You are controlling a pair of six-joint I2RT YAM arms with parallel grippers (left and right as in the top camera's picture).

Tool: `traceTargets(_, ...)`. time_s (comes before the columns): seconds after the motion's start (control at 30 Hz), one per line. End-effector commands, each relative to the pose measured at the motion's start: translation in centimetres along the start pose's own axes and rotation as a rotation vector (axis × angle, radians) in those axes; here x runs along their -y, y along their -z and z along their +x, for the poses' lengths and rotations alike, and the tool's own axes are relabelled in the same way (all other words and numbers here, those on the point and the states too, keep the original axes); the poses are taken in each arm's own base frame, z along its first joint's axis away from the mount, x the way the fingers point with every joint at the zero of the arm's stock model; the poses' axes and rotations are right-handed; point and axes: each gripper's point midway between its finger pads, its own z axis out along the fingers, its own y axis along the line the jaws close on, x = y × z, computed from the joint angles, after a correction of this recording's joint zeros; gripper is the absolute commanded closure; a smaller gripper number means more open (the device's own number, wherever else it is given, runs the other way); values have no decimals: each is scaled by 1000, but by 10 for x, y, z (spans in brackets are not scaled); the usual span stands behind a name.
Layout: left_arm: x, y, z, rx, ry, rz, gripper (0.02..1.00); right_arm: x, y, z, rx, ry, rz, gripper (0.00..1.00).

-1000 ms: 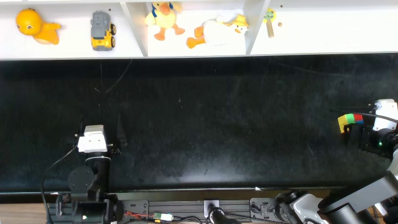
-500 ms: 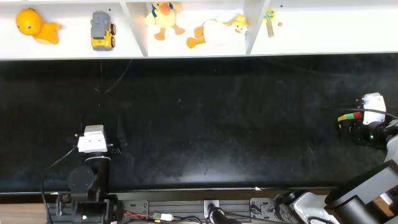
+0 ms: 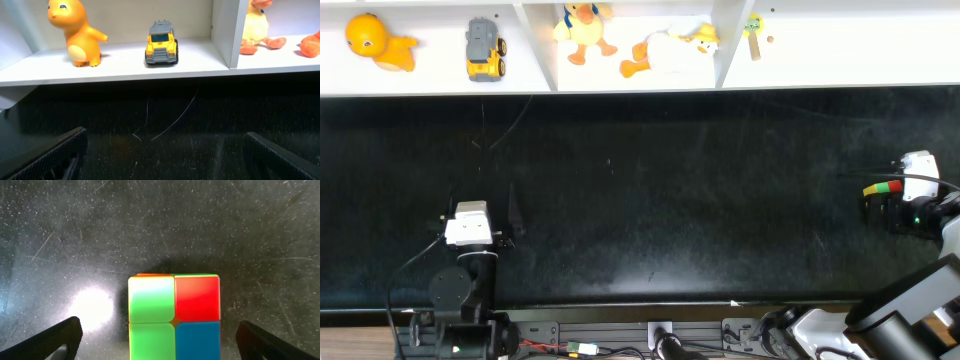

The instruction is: Store Toys

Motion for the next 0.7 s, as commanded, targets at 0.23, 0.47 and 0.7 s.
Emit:
traceTargets(0.23,3,1,-1,8,-19,12,20,7,-5,-3,3,-15,2,3)
traceTargets(0.47,3,1,-1,8,-19,12,20,11,-5,-2,-6,-33,19,261)
traceTargets(0.7,3,1,-1,8,-19,12,20,10,-6,0,-10,-41,19,514)
